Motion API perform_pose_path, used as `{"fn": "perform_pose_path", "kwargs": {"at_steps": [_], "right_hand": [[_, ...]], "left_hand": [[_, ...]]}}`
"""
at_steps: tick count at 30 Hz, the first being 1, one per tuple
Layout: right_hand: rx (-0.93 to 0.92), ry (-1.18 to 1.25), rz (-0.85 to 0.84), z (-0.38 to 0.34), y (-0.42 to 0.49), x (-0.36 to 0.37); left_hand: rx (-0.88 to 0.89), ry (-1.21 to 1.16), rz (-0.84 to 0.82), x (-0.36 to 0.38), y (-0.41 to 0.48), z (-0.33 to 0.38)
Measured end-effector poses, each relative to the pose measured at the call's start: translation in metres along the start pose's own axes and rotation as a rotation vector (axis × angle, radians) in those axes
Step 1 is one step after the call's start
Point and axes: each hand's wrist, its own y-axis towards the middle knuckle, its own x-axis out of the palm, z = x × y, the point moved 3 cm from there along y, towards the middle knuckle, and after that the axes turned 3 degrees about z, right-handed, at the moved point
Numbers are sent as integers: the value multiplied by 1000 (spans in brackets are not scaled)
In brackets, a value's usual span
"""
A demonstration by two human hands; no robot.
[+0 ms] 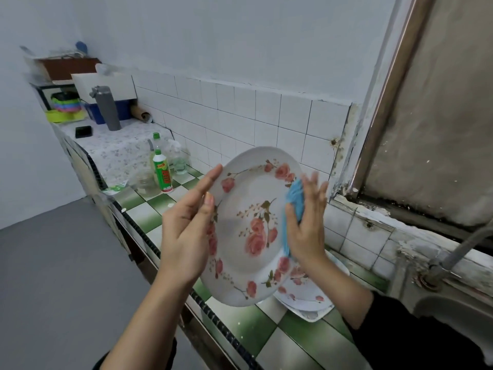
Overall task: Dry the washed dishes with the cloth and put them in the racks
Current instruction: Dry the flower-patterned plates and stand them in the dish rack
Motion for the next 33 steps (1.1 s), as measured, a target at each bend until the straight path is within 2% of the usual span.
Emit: {"fn": "perform_pose_path", "kwargs": {"at_steps": [2,4,7,11,14,17,22,27,29,33], "right_hand": [[34,110,123,-13,31,-3],[34,219,128,-42,45,5],[-83,360,-75,-96,21,27],[-164,320,-351,-117,-33,42],[-184,196,-433,-95,-52,38],[-162,114,-449,-69,-64,30],[-19,-58,-212,1,-46,0],[387,-6,159,35,-29,-38],[474,39,276,40,-33,-51],[762,313,333,35,-50,-68]], "left_hand": [[3,-17,-24,6,-3,-1],[-26,-55,-58,15,-3,-4],[-47,-39,-19,24,2,-9],[-88,-64,214,10,7,-17],[-137,-27,289,0,7,-26],[-132,48,272,1,10,-27],[-79,34,241,-1,15,-20],[-112,-19,219,-3,19,-30],[-131,-37,234,-4,24,-38],[-223,-97,235,-1,32,-59]]}}
